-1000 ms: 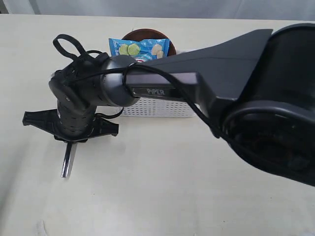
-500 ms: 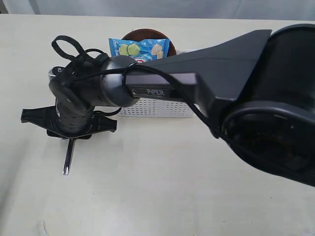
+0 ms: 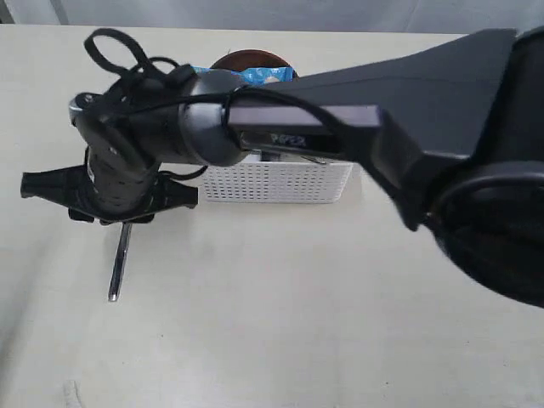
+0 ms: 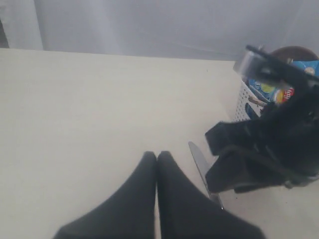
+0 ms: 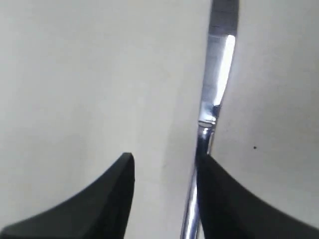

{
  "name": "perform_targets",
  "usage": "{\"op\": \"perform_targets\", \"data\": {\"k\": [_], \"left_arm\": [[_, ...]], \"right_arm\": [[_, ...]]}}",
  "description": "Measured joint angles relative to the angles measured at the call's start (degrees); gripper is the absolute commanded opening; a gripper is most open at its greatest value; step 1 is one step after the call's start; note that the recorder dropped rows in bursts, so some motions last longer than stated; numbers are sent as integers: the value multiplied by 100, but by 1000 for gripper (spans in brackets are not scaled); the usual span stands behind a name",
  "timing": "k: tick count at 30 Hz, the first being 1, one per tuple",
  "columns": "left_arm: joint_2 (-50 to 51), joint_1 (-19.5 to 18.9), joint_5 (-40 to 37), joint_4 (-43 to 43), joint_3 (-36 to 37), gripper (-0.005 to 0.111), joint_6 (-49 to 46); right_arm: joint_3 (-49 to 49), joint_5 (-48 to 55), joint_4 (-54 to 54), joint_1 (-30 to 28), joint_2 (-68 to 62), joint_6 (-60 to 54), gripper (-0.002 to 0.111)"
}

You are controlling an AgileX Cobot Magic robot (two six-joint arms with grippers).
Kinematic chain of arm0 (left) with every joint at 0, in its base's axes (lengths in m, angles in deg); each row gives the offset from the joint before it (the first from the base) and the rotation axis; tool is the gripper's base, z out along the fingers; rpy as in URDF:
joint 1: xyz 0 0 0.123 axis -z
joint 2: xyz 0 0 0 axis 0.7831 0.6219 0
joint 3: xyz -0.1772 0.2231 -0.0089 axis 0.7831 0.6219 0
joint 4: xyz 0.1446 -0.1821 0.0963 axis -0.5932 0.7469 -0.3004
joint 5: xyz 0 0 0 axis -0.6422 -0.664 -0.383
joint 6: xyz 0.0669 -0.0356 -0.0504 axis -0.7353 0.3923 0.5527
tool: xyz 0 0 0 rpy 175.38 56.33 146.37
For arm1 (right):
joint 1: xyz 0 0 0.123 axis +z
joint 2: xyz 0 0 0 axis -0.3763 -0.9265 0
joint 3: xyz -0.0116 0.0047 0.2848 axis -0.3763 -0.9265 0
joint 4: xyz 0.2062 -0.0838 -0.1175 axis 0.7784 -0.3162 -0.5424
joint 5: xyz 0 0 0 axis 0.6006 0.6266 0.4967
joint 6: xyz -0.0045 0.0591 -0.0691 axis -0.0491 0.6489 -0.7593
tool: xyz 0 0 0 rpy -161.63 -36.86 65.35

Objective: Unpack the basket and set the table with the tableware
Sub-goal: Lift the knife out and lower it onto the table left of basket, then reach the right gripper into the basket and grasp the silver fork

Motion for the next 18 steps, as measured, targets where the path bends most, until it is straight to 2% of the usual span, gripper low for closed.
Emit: {"op": "perform_targets", "data": {"k": [9,11,18], "left_arm": [[0,0,0,0,0,0,0],[0,0,0,0,0,0,0],[0,0,0,0,0,0,0]], "right_arm": [[0,884,10,-165,1524,-2605,40],[0,1149,10,-396,1862,-3169,40],[0,2030,0,-1772,2293,-5349,40]]}}
